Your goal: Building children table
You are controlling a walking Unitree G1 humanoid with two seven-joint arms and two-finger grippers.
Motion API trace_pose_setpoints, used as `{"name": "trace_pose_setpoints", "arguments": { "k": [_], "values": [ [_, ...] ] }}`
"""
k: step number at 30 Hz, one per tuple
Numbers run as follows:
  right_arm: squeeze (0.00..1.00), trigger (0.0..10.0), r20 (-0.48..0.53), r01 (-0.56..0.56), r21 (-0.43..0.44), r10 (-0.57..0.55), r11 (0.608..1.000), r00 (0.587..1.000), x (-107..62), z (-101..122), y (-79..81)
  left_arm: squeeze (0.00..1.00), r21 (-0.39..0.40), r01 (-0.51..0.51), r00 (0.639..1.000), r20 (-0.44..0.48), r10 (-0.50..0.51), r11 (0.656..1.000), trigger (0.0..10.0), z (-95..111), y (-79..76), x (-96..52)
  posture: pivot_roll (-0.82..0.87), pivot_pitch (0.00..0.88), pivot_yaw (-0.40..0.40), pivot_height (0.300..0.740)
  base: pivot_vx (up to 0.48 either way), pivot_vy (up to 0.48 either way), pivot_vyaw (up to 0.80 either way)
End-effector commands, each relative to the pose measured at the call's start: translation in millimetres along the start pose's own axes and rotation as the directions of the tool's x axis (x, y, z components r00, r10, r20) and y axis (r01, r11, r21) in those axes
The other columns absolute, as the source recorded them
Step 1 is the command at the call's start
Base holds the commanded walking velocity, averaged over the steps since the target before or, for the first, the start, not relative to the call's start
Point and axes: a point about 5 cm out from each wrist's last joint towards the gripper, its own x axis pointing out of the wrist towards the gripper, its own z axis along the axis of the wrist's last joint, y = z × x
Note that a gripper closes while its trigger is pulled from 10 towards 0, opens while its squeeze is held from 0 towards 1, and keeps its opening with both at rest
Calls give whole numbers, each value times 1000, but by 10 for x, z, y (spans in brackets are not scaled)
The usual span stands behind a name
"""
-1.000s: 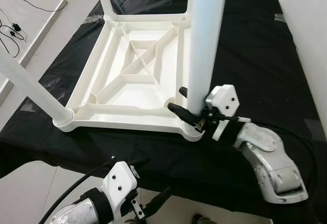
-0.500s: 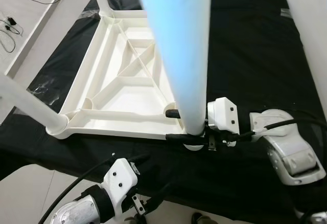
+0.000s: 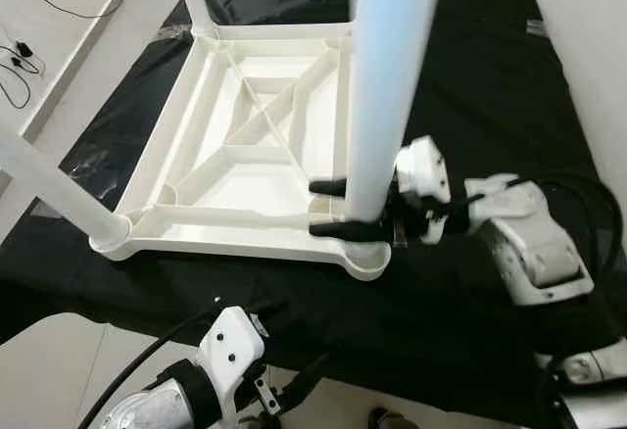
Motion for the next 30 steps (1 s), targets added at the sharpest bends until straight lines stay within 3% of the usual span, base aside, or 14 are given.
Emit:
{"name": "trace_pose_setpoints", "arguments": {
  "k": [1,5,12,17,30],
  "values": [
    [0,10000,52,5,34,-7,999,999,9,6,-5,0,-10,4,1000,-10,-4,1000,10000,-29,-28,-9,-14,288,43,740,0,0,0],
    [0,10000,104,27,85,-36,996,994,-12,-5,-59,0,-13,3,1000,-9,-3,1000,10000,-29,-24,-9,-13,288,41,740,0,0,0],
    [0,10000,4,-83,117,83,990,997,-63,-180,21,0,-12,0,1000,-8,0,1000,10000,-27,-24,-12,-11,290,36,740,0,0,0],
    [0,10000,-71,-100,170,114,980,991,-159,-347,-3,0,-11,-2,1000,-7,2,1000,10000,-17,-41,-28,-5,298,34,740,0,0,0],
    [0,10000,-115,-125,236,155,964,981,-211,-541,88,0,-20,8,1000,-17,-8,1000,10000,-3,-108,-108,15,320,47,740,0,0,0]
  ]
}}
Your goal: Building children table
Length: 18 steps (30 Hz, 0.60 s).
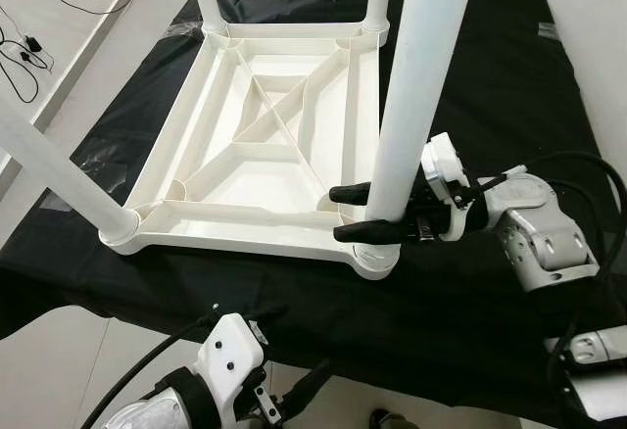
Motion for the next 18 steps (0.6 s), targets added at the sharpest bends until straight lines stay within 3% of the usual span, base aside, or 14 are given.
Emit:
{"name": "trace_pose_setpoints", "arguments": {
  "k": [1,9,11,13,18],
  "values": [
    [0,10000,-80,-32,82,38,996,996,32,-250,76,0,-6,13,1000,-24,-14,1000,10000,-21,-35,-43,19,320,48,740,0,0,0],
    [0,10000,-112,-154,72,161,985,981,47,-227,145,0,-10,14,999,-30,-15,1000,10000,-27,-49,-59,22,319,49,740,0,0,0],
    [0,10000,-154,-261,41,264,964,952,126,-189,261,0,-11,14,999,-32,-15,1000,10000,-27,-48,-61,21,321,51,740,0,0,0],
    [0,10000,-166,-298,25,298,954,940,180,-171,304,0,-11,14,999,-32,-14,1000,10000,-26,-45,-59,23,322,49,740,0,0,0],
    [0,10000,-178,-320,5,316,947,932,222,-156,295,0,-9,10,999,-31,-10,1000,10000,-20,-38,-51,25,322,44,740,0,0,0]
  ]
}}
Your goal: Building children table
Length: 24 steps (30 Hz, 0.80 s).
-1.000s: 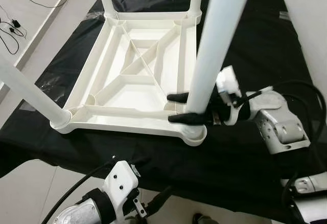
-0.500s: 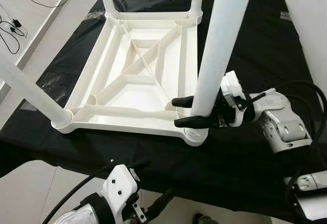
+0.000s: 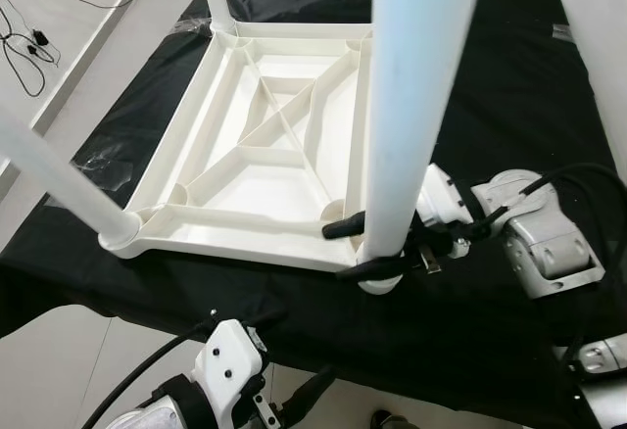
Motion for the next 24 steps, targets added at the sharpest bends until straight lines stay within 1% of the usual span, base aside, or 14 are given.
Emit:
{"name": "trace_pose_setpoints", "arguments": {
  "k": [1,5,9,11,12,13,14,15,18,19,21,22,23,24],
  "values": [
    [0,10000,-38,-87,100,91,991,995,113,-224,109,0,-6,7,1000,-28,-7,1000,10000,-29,-21,-36,25,322,44,740,0,0,0],
    [0,10000,-28,-95,131,99,987,995,75,-230,107,0,-6,3,1000,-25,-3,1000,10000,-27,-17,-31,17,322,38,740,0,0,0],
    [0,10000,27,-86,176,82,981,996,46,-216,86,0,-8,1,1000,-21,-1,1000,10000,-25,-12,-25,12,322,36,740,0,0,0],
    [0,10000,26,74,223,-81,972,996,54,-277,-66,0,-10,0,1000,-18,0,1000,10000,-23,-13,-17,9,323,32,740,0,0,0],
    [0,10000,26,74,223,-81,972,996,54,-277,-66,0,-10,0,1000,-18,0,1000,10000,-23,-13,-17,9,323,32,740,0,0,0],
    [0,10000,-19,268,287,-275,919,961,68,-367,-200,0,-11,-1,1000,-17,1,1000,10000,-23,-14,-13,7,325,31,740,0,0,0],
    [0,10000,-19,268,287,-275,919,961,68,-367,-200,0,-11,-1,1000,-17,1,1000,10000,-23,-14,-13,7,325,31,740,0,0,0],
    [0,10000,-51,333,298,-333,895,942,69,-407,-215,0,-11,-1,1000,-17,1,1000,10000,-22,-15,-11,4,325,29,740,0,0,0],
    [0,10000,-69,365,300,-362,881,930,68,-429,-216,0,-11,-2,1000,-17,1,1000,10000,-22,-15,-10,4,325,29,740,0,0,0],
    [0,10000,-89,403,328,-396,854,914,73,-468,-186,0,-11,-2,1000,-16,1,1000,10000,-22,-16,-9,2,326,26,740,0,0,0],
    [0,10000,-89,403,328,-396,854,914,73,-468,-186,0,-11,-2,1000,-16,1,1000,10000,-22,-16,-9,2,326,26,740,0,0,0],
    [0,10000,-139,468,368,-450,804,882,95,-558,-100,0,-12,-2,1000,-15,2,1000,10000,-21,-17,-7,-6,327,19,740,0,0,0],
    [0,10000,-139,468,368,-450,804,882,95,-558,-100,0,-12,-2,1000,-15,2,1000,10000,-21,-17,-7,-6,327,19,740,0,0,0],
    [0,10000,-200,537,401,-501,743,842,116,-653,9,0,-13,-2,1000,-14,2,1000,10000,-22,-16,-4,-11,329,16,740,0,0,0]
  ]
}}
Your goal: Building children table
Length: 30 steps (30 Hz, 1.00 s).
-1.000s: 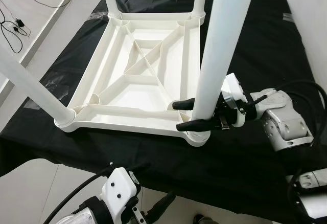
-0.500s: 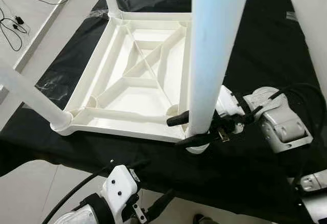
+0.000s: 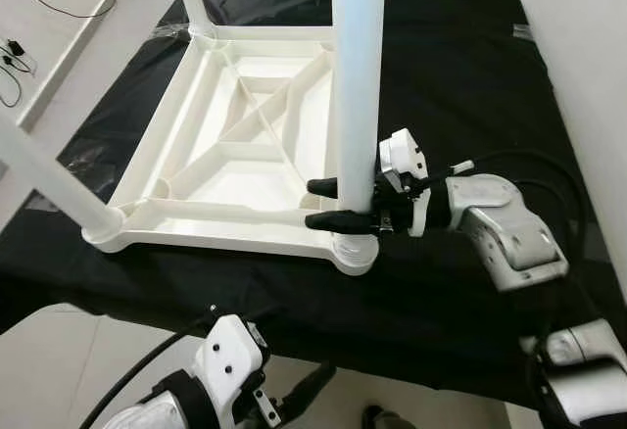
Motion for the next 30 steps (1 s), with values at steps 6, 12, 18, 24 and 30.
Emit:
{"name": "trace_pose_setpoints", "arguments": {
  "k": [6,12,18,24,30],
  "values": [
    [0,10000,-275,625,84,-585,776,763,-143,-675,225,0,-16,9,1000,-20,-9,1000,10000,-45,-30,-11,-15,321,5,740,0,0,0],
    [0,10000,-228,849,43,-822,526,521,-46,-616,600,0,-12,3,1000,-21,-3,1000,10000,-49,-6,-11,-13,313,22,740,0,0,0],
    [0,10000,-167,878,41,-863,478,477,-3,-542,512,0,-6,6,1000,-26,-7,1000,10000,-63,17,5,-15,296,30,740,0,0,0],
    [0,10000,-166,883,150,-869,446,467,70,-490,577,0,-2,7,1000,-25,-7,1000,10000,-68,41,26,-18,290,32,740,0,0,0],
    [0,10000,79,589,211,-614,780,785,235,-143,539,0,-1,9,1000,-22,-9,1000,10000,-73,50,54,-24,286,37,740,0,0,0]
  ]
}}
